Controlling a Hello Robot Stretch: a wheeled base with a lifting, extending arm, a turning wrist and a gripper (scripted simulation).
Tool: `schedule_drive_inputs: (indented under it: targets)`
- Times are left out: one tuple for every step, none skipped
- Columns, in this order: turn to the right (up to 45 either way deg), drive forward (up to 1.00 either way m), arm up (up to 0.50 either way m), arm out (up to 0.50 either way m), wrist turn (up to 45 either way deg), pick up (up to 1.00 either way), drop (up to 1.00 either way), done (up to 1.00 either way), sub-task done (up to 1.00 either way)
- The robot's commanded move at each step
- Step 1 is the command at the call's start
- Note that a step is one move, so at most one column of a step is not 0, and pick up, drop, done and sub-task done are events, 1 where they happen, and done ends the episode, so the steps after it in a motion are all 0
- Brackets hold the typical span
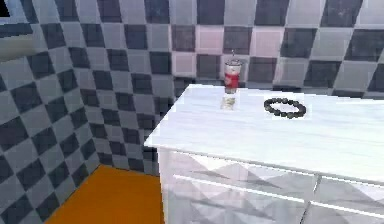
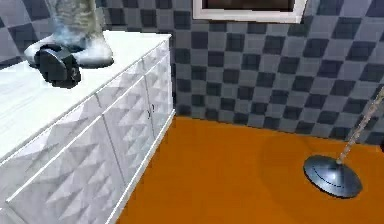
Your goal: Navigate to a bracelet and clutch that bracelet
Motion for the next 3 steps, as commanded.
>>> schedule_drive_inputs:
  targets:
    - [9.0, 0.0, 0.0, 0.0, 0.0, 0.0, 0.0, 0.0, 0.0]
    - [0.0, 0.15, 0.0, 0.0, 0.0, 0.0, 0.0, 0.0, 0.0]
    - [-45.0, 0.0, 0.0, 0.0, 0.0, 0.0, 0.0, 0.0, 0.0]
